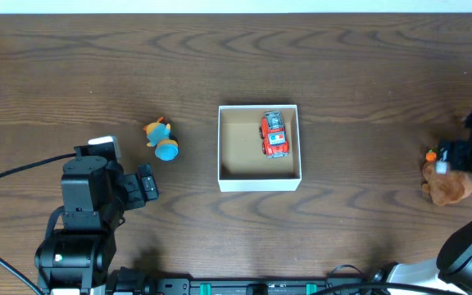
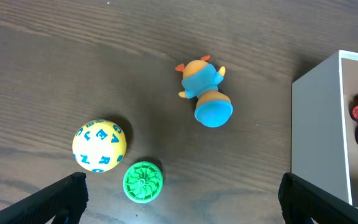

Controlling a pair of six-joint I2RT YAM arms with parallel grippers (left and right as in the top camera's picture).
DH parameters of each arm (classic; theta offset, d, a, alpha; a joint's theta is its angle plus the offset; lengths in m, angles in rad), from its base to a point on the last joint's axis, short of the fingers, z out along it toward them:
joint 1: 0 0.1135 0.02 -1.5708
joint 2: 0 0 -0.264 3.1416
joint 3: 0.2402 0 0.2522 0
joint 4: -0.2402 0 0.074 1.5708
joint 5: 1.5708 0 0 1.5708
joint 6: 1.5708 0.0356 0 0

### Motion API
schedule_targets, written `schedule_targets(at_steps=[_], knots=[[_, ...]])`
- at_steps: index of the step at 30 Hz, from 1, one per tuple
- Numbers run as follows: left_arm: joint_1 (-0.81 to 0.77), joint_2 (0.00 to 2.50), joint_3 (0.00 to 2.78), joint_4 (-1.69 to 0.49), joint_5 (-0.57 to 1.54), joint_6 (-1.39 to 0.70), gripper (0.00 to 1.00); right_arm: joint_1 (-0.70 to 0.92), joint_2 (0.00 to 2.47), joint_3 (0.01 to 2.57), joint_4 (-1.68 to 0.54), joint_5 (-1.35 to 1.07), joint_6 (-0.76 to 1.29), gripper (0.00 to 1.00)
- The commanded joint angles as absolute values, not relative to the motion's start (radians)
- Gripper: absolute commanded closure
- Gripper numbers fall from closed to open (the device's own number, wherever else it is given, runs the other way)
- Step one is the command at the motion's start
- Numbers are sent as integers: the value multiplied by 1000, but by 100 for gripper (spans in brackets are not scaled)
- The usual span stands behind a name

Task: Pack container
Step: 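Move the right gripper to the brown plush bear and grasp it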

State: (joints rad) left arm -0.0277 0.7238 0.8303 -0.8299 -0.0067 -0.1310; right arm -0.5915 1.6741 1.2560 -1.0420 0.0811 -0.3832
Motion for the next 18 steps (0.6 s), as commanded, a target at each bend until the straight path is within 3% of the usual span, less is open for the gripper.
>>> schedule_targets(at_steps=[1, 11, 18], knots=[[-23, 724, 851, -830, -7, -136, 2, -595, 1671, 1209, -993, 78, -515, 1], [-23, 724, 851, -833, -7, -136, 2, -597, 1681, 1148, -838, 44, -705, 1], [-23, 724, 851, -833, -7, -136, 2, -597, 1721, 1090, -777, -20, -722, 1]])
